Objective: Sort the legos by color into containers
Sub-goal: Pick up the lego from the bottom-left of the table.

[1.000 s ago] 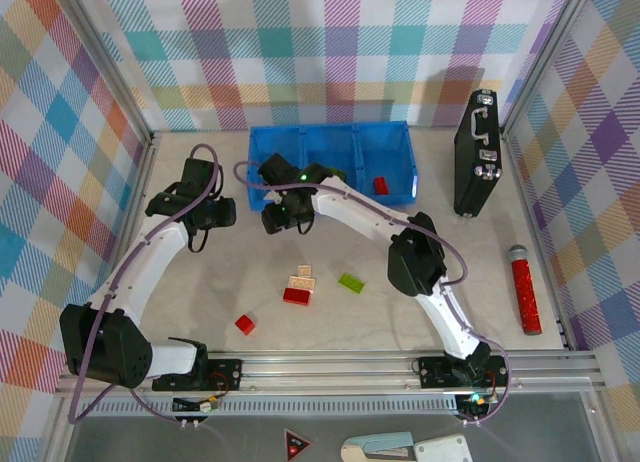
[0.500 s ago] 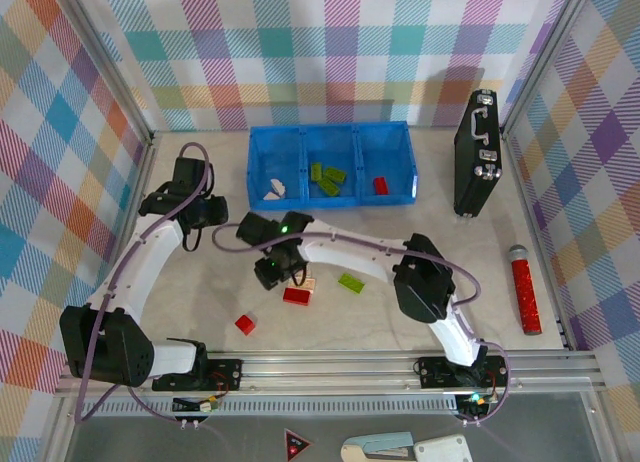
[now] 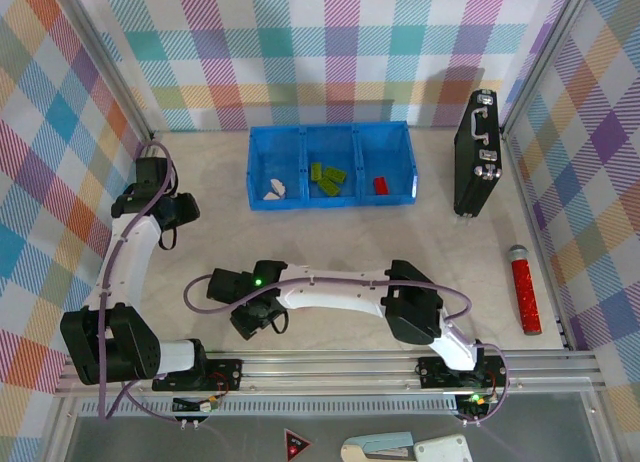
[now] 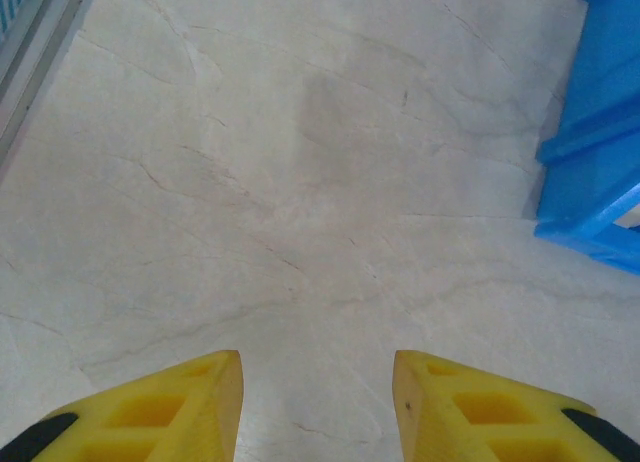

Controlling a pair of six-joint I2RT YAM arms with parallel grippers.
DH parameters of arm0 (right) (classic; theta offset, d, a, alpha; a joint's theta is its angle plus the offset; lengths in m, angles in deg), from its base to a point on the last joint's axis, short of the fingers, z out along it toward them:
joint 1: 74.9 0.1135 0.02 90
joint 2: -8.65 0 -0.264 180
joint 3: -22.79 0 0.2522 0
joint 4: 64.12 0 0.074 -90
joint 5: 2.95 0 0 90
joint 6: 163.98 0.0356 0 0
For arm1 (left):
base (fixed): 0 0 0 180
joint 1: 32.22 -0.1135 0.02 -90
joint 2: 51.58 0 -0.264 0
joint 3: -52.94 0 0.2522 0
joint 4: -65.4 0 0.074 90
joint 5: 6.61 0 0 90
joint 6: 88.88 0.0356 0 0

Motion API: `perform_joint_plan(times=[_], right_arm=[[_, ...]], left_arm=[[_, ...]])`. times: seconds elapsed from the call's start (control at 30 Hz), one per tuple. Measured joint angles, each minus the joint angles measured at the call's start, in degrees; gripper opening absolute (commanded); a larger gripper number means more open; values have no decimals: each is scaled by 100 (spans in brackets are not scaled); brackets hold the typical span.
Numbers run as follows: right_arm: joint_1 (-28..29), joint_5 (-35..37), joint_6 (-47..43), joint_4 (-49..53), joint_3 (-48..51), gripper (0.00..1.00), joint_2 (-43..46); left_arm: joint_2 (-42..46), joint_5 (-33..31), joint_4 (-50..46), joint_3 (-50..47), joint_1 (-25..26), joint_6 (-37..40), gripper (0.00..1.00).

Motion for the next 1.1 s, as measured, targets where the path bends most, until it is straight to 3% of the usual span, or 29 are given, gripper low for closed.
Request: perform_joint_plan(times=[0.53, 1.1], right_arm=[[13, 192, 111, 31, -1276, 61, -1121], [13, 55, -13, 136, -1508, 51, -1775]], left_arm=[[-4, 310, 2, 0, -2, -44, 44], [-4, 393, 4, 0, -2, -44, 44]])
